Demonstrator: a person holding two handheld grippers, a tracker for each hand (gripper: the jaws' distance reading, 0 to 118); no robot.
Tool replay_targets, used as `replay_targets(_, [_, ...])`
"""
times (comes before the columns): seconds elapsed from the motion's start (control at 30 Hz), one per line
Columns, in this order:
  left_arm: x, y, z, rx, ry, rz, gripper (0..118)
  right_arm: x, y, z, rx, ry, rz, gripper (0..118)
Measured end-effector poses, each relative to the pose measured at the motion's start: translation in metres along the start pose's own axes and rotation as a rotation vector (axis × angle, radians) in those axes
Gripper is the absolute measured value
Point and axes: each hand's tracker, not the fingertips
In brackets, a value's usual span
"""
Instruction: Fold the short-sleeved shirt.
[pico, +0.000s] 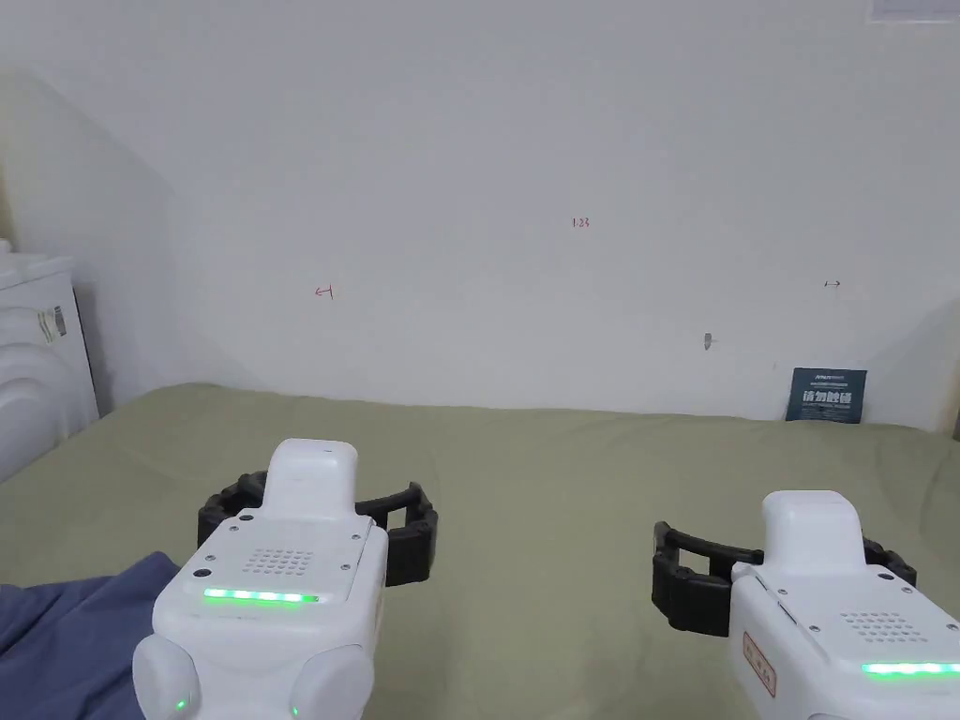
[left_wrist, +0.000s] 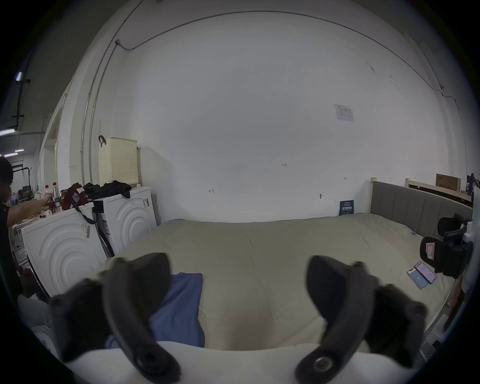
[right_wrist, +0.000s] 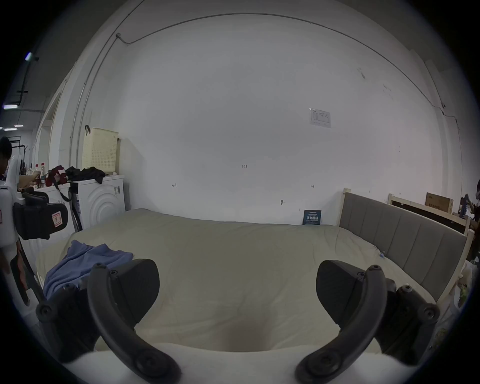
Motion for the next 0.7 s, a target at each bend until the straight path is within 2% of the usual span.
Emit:
replay_targets(0.03, [0.000,0.000,0.000,0.005,0.013,-0.001,97,0.000,0.000,0.001,-0.006,0.002,0.006,103])
replay_targets(0.07, [-0.002,-0.001,0.001,0.014,-0.005,0.007,65,0.000,0.000,0.002,0.003,-0.003,0.008,56])
replay_targets(0.1, [-0.004,-0.001,0.000,0.011,-0.040,0.025,27,0.000,0.000,0.001,0.010,-0.022,0.009,2])
replay_targets(0.13, [-0.006,-0.001,-0.004,-0.011,-0.044,0.038,0,0.000,-0.002,0.000,0.062,-0.063,0.024,1])
replay_targets(0.23, [-0.004,-0.003,-0.004,-0.024,-0.056,0.021,0,0.001,-0.003,0.000,0.034,-0.039,-0.007,1])
replay_targets(0.5, [-0.012,-0.012,-0.014,-0.027,-0.051,0.026,0,-0.010,-0.005,-0.004,0.016,-0.037,0.008,1])
replay_targets(0.6, [-0.030,-0.017,-0.014,-0.039,-0.026,0.036,0,-0.021,-0.007,-0.010,0.007,-0.019,0.012,1])
replay_targets(0.7, [-0.061,-0.021,-0.005,-0.053,0.046,0.045,0,-0.051,-0.010,-0.021,-0.003,0.039,0.032,1])
